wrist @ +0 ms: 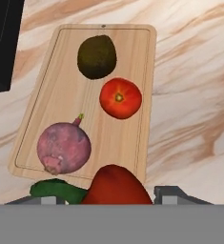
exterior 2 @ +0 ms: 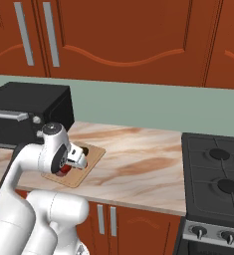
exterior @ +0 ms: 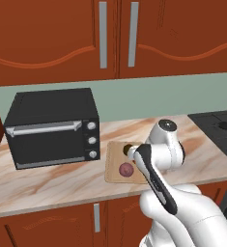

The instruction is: Place the avocado, onion, tomato, and bell pepper on the cutting board.

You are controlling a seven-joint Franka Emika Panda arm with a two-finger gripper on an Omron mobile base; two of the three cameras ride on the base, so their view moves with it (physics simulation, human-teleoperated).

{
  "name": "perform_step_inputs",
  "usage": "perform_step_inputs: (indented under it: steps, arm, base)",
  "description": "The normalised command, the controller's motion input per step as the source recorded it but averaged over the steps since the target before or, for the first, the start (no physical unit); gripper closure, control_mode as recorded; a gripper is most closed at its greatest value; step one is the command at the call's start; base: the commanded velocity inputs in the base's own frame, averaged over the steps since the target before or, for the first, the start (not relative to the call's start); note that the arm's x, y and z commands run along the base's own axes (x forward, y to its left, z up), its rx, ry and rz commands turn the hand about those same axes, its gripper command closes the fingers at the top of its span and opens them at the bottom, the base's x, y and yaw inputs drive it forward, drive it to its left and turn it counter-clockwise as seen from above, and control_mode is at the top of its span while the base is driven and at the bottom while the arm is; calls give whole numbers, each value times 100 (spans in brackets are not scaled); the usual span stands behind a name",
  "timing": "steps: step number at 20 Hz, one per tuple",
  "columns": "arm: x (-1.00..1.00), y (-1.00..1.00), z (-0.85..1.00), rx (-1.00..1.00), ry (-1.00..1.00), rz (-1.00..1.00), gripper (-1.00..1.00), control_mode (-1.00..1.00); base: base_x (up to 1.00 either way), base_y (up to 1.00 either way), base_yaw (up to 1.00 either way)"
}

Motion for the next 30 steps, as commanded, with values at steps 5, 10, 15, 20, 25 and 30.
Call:
perform_step_inputs:
  steps: [5, 10, 15, 20, 25, 30]
  arm:
    - [3, -9, -24, 0, 0, 0, 100, -100]
    - [0, -14, -28, 0, 0, 0, 100, -100]
    - [0, 0, -29, 0, 0, 0, 100, -100]
    - [0, 0, -37, 0, 0, 0, 100, -100]
    - [0, 0, -47, 0, 0, 0, 100, -100]
    - [0, 0, -58, 0, 0, 0, 100, -100]
  base:
    - [0, 0, 0]
    - [0, 0, 0]
    - [0, 0, 0]
    - [0, 0, 0]
    - [0, 0, 0]
    - [0, 0, 0]
